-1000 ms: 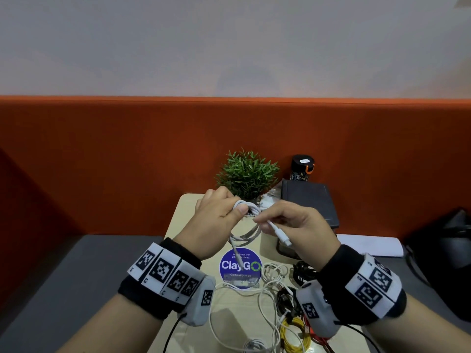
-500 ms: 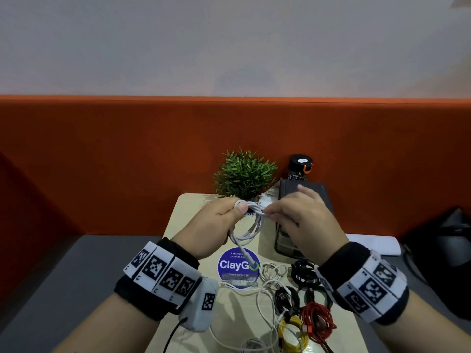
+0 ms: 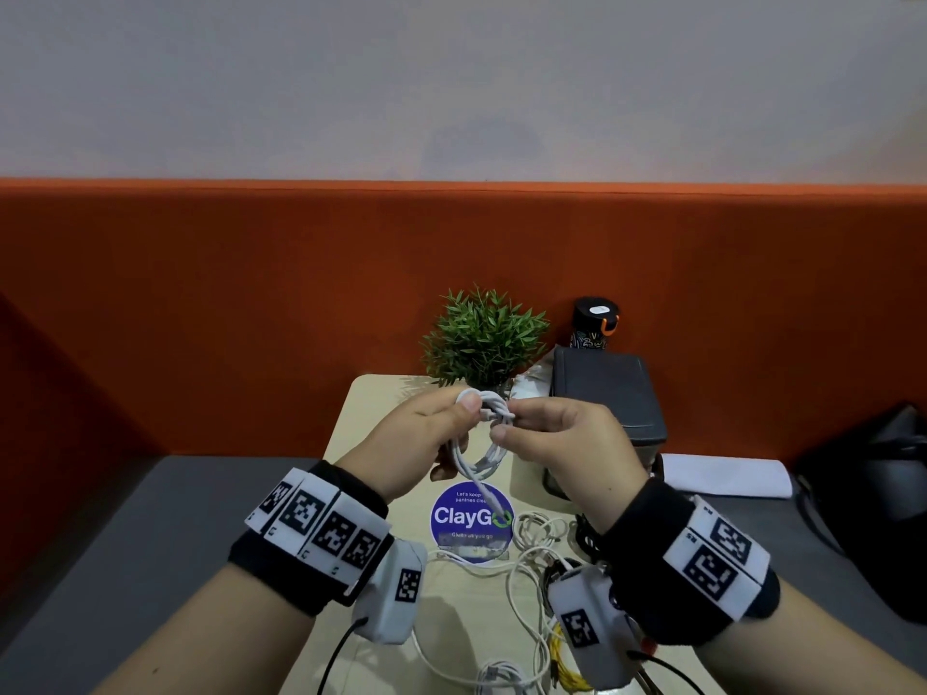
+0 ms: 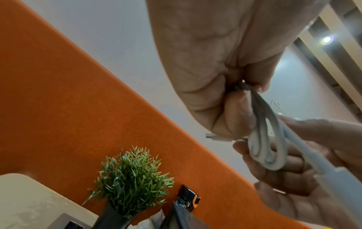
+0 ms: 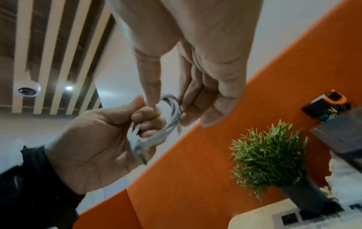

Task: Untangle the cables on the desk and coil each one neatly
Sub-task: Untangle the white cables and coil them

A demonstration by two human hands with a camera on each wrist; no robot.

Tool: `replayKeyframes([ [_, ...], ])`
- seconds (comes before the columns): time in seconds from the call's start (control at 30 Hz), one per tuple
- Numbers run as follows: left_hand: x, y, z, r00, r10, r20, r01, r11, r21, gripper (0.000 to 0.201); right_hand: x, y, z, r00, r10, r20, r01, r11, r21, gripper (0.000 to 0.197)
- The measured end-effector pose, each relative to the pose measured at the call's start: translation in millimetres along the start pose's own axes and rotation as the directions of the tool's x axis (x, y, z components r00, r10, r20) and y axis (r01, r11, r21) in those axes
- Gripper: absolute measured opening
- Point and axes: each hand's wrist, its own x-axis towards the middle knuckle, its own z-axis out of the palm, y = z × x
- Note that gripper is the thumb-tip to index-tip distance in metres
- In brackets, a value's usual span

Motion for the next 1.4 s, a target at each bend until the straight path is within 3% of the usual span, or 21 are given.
replayKeyframes([
  [0.17,0,-6,1,1.0,-0.013,0.026,0.01,0.993,0.121,0.033,11,7,3,0.993,0.117,0.033,-0.112,0.985,-0.13,0.005],
  [0.27,6,-10,-4,0.996,0.089,0.029,-0.093,0.93,0.357,0.033,13,13,3,0.976,0.193,0.105,-0.177,0.973,-0.148,0.013],
  [0.37,11,-14,-8,0.99,0.131,0.06,-0.143,0.835,0.531,0.043,14,16,4,0.966,0.22,0.139,-0.218,0.975,-0.033,0.01],
  [0.53,14,-18,-10,0.983,0.144,0.111,-0.182,0.78,0.599,0.042,14,20,3,0.946,0.256,0.196,-0.293,0.937,0.19,0.007],
  [0.63,18,-18,-9,0.984,0.102,0.147,-0.174,0.752,0.636,0.035,17,19,1,0.975,0.152,0.165,-0.157,0.987,0.021,0.023],
  [0.73,20,-18,-5,0.982,0.089,0.166,-0.177,0.735,0.654,0.03,24,15,-2,0.976,0.106,0.191,-0.064,0.974,-0.216,0.032],
  [0.87,23,-20,-6,0.983,0.107,0.147,-0.176,0.759,0.626,0.024,29,14,-4,0.961,0.124,0.249,-0.072,0.976,-0.207,0.03],
  [0.97,24,-20,-9,0.989,0.143,0.025,-0.136,0.858,0.496,0.015,29,19,-3,0.969,0.143,0.202,-0.108,0.979,-0.174,0.025],
  [1.07,20,-22,-11,0.997,0.055,-0.061,-0.035,0.954,0.297,0.018,30,27,-1,0.974,0.17,0.146,-0.161,0.984,-0.075,0.019],
  [1.27,9,-45,-15,0.984,-0.171,0.054,0.168,0.984,0.064,0.027,33,44,3,0.966,0.244,0.089,-0.248,0.968,0.032,0.011],
  [1.4,7,-62,-13,0.974,-0.225,-0.02,0.226,0.971,0.075,0.021,32,55,3,0.942,0.284,0.177,-0.263,0.956,-0.131,0.014],
])
